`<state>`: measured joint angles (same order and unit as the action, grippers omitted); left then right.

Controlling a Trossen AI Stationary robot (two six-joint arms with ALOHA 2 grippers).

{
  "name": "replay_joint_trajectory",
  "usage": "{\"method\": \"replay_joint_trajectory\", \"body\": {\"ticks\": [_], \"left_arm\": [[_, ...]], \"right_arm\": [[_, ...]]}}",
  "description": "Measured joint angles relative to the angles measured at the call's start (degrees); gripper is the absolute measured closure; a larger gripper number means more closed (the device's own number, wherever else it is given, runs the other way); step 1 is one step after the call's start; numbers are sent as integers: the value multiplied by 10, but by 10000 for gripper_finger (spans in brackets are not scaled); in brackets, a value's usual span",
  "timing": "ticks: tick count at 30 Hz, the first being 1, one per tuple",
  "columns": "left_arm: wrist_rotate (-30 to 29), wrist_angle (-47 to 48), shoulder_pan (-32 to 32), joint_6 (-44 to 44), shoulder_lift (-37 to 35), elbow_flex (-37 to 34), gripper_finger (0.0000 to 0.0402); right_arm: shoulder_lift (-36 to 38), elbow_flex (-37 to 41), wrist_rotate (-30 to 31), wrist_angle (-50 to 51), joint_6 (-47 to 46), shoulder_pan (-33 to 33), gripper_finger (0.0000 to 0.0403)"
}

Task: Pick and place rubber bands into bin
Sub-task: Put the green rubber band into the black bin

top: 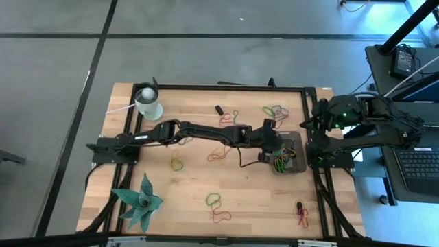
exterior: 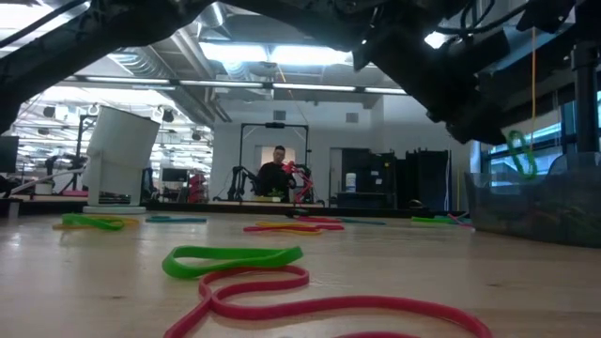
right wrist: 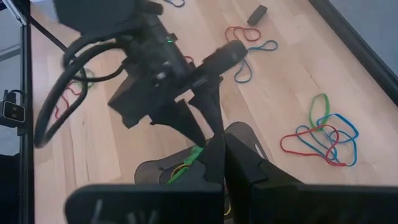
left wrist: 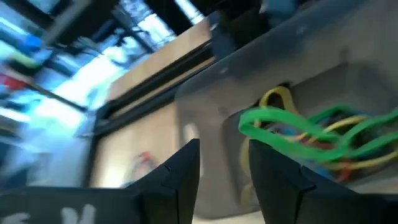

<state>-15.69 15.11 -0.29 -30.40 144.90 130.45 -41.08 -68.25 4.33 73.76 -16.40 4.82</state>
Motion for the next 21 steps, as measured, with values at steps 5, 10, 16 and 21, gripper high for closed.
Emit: {"method": "replay_joint_trajectory", "body": {"ticks": [5, 10, 16, 21], "left_arm": [[-43, 0, 1, 15, 0, 0, 271], [21, 1, 5, 50, 0, 0, 271], [91, 16, 6, 62, 1, 0, 271], [100, 31, 13, 111, 1, 0, 273]], "right_arm": [[0, 0, 0, 4, 0, 0, 399], [0, 0, 0, 4, -1, 0, 399], [0, 0, 0, 13, -13, 0, 399], [0, 0, 1, 14, -15, 0, 399]]}}
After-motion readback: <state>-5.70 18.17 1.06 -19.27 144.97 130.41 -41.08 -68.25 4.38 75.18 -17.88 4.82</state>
